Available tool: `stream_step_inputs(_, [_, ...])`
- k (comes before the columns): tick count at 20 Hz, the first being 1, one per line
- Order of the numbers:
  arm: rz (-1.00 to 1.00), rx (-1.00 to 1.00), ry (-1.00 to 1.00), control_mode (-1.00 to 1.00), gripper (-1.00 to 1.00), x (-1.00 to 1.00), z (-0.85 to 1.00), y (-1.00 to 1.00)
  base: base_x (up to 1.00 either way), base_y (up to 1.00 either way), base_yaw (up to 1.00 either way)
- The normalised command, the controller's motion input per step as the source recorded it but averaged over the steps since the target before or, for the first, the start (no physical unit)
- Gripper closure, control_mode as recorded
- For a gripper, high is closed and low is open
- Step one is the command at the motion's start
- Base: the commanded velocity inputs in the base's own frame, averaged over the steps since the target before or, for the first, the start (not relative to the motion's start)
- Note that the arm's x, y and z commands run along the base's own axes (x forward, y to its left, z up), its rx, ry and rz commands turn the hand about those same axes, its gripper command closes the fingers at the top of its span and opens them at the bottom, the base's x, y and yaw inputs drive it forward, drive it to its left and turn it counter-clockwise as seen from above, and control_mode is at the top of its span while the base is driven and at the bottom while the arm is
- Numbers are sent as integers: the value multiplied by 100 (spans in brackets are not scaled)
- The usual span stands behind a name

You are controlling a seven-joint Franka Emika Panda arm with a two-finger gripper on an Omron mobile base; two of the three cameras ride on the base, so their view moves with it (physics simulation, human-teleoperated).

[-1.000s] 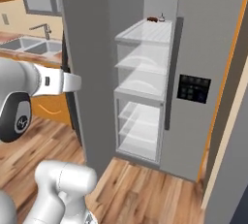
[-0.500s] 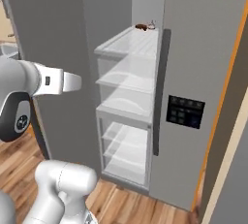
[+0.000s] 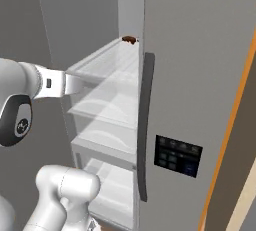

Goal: Transport the steak and onion to the fridge. Place the steak on the rack containing meat and place the onion on the rack containing the vegetable, ensuring meats and vegetables are on different racks.

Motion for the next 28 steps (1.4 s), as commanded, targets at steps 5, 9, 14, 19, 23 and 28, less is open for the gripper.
stream_step_inputs(5, [0,0,0,100,100,0,0,0,94,0,0])
stream_step_inputs(9, [0,0,0,100,100,0,0,0,52,0,10])
stream_step_inputs(14, [0,0,0,100,100,0,0,0,5,0,15])
stream_step_inputs(19, [0,0,0,100,100,0,0,0,5,0,22])
stream_step_inputs(23, [0,0,0,100,100,0,0,0,13,-1,6])
stream_step_inputs(28, [0,0,0,100,100,0,0,0,25,0,0])
